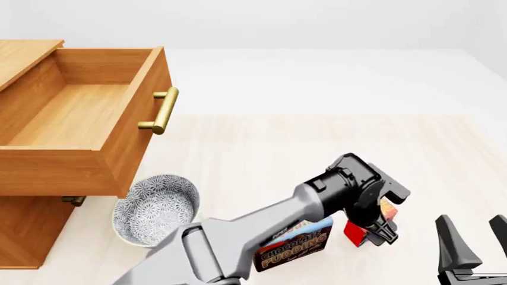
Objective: Put the butter at the back in the top drawer of the cabinet and close it.
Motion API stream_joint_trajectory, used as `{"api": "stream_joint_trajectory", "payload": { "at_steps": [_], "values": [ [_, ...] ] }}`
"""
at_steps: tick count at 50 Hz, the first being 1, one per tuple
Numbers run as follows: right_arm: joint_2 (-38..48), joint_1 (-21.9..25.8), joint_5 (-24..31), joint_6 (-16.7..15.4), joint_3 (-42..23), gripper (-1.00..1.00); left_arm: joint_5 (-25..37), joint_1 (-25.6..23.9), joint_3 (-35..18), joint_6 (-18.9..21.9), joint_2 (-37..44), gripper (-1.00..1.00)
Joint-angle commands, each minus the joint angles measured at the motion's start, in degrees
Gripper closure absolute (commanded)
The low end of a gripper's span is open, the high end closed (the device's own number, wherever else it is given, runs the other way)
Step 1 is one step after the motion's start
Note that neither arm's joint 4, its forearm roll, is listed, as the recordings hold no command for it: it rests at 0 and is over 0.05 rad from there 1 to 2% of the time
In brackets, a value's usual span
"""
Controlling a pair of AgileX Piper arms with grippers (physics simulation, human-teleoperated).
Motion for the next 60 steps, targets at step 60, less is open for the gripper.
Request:
{"api": "stream_joint_trajectory", "payload": {
  "at_steps": [60],
  "values": [
    [0.0,0.0,0.0,0.0,0.0,-1.0,-7.85,1.46,14.75,3.54,-14.35,1.0]
  ]
}}
